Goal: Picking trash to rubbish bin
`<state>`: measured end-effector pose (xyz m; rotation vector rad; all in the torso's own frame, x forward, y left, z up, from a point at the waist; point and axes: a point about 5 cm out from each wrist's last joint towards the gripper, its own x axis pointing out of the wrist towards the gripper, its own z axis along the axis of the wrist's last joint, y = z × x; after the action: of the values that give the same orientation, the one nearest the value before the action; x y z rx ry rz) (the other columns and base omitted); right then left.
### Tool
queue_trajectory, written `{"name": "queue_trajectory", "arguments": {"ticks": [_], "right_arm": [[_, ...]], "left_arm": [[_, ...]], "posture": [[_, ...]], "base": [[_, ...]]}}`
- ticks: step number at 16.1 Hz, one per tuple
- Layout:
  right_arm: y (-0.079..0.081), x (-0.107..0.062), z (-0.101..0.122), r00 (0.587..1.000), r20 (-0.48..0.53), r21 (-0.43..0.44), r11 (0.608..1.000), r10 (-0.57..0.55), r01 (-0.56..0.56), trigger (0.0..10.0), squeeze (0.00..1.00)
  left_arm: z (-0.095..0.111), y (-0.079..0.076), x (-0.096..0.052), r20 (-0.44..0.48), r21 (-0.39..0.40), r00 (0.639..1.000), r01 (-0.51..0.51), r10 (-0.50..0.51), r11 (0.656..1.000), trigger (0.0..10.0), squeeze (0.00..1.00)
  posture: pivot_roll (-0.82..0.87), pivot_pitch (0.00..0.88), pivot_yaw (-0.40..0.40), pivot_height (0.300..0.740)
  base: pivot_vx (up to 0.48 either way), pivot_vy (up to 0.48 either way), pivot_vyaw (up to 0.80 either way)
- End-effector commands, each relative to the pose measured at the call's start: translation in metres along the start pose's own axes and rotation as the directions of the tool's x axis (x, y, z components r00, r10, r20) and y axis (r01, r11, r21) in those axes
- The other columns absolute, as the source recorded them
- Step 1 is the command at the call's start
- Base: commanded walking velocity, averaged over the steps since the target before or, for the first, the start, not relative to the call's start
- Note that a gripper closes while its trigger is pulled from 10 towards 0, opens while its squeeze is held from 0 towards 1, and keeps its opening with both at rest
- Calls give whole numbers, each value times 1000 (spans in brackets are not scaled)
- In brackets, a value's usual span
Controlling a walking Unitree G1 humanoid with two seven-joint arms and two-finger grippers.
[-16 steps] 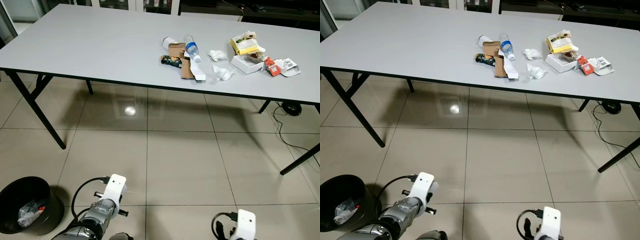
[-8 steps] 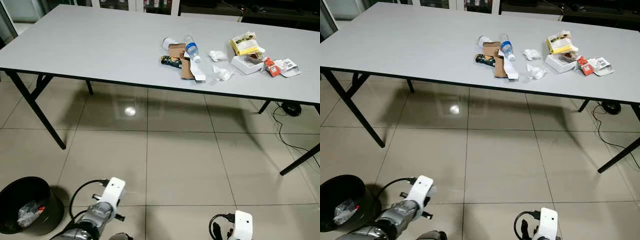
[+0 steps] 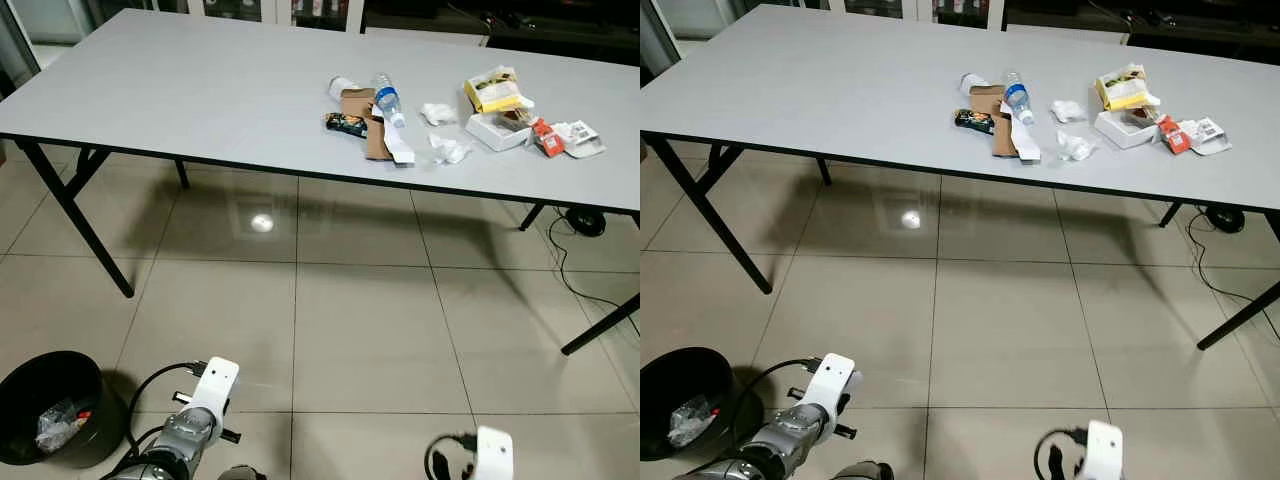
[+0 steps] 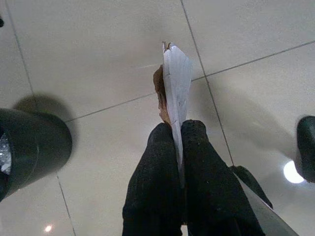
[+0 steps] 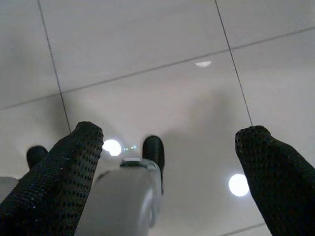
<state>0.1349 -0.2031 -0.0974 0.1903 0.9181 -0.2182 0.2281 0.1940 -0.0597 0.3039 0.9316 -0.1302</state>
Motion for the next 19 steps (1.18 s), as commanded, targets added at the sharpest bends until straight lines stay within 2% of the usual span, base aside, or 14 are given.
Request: {"name": "queue_trajectory", "arguments": {"ticks": [1, 10, 15, 19], "right_arm": [[-9, -2, -3, 1000, -7, -6, 1000, -18, 18, 10000, 0], [-12, -4, -6, 999, -17, -34, 999, -30, 30, 10000, 0], [-4, -3, -7, 999, -6, -7, 999, -38, 38, 10000, 0], [5, -3, -12, 999, -21, 26, 999, -46, 47, 10000, 0]], "left_arm": [[-4, 2, -1, -2, -11, 1000, -22, 22, 1000, 10000, 0], [6, -3, 1, 4, 22, 1000, -11, 11, 1000, 10000, 0], [9, 0, 1, 8, 79, 1000, 0, 0, 997, 10000, 0], [23, -1, 2, 26, 138, 999, 15, -19, 990, 10000, 0]], "posture": [[140, 75, -65, 740], [149, 76, -73, 740], [138, 67, -8, 740], [135, 62, 31, 740]], "base": [[0, 0, 0], [0, 0, 0], [0, 0, 0], [0, 0, 0]]}}
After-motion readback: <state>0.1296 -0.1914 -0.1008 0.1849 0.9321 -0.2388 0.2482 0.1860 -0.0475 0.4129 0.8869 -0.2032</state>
